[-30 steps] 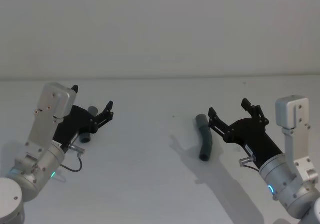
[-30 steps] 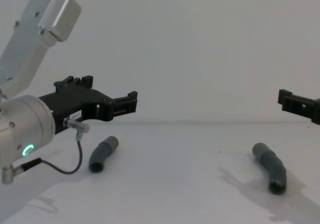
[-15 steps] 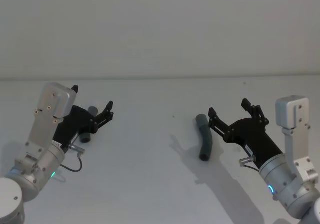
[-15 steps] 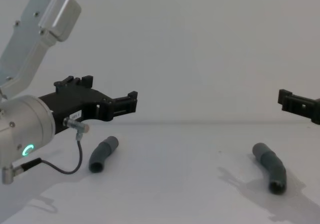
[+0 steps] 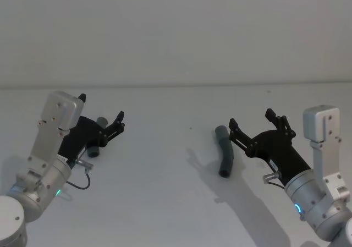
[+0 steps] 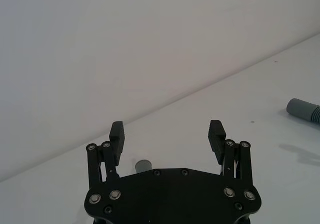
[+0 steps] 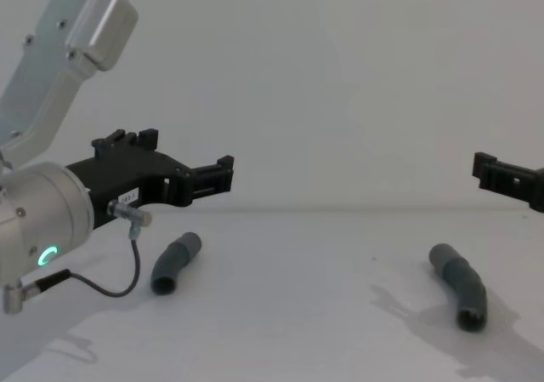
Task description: Use both hands to pick up one end of the pipe from the table, align the ends, and insert them.
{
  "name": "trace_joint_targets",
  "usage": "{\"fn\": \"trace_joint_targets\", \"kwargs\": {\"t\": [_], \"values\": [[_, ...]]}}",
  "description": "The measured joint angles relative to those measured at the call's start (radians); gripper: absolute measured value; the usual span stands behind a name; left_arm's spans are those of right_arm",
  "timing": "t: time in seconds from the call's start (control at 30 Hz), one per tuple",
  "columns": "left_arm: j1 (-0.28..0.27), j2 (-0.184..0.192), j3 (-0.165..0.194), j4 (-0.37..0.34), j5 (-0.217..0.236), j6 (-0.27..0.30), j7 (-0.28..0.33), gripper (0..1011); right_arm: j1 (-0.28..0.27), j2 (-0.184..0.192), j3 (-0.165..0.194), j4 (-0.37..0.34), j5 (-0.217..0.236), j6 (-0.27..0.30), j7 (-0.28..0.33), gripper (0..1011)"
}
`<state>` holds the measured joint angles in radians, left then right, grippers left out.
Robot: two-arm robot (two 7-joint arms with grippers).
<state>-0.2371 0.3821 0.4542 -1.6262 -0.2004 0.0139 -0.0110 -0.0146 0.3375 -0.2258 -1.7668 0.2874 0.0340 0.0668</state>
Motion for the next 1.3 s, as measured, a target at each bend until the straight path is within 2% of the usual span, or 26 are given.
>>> {"fn": "trace_joint_targets", "kwargs": {"t": [0.73, 0.9, 1.23, 1.3], "values": [[0.0, 0.0, 0.0, 0.0, 0.0, 0.001, 0.0, 1001, 0.0, 0.0, 0.0, 0.0, 0.0, 0.0, 0.0, 1002], [-0.007, 0.001, -0.001, -0.003, 0.006, 0.017, 0.0, 1001, 0.0, 0.0, 0.0, 0.0, 0.0, 0.0, 0.0, 1002], [-0.03, 0.003, -0.002, -0.027, 0.039, 0.115, 0.021, 1001, 0.0, 0.0, 0.0, 0.0, 0.0, 0.0, 0.0, 1002], [-0.032, 0.0, -0.007, -0.037, 0.043, 0.151, 0.03, 1001, 0.0, 0.0, 0.0, 0.0, 0.0, 0.0, 0.0, 1002]]}}
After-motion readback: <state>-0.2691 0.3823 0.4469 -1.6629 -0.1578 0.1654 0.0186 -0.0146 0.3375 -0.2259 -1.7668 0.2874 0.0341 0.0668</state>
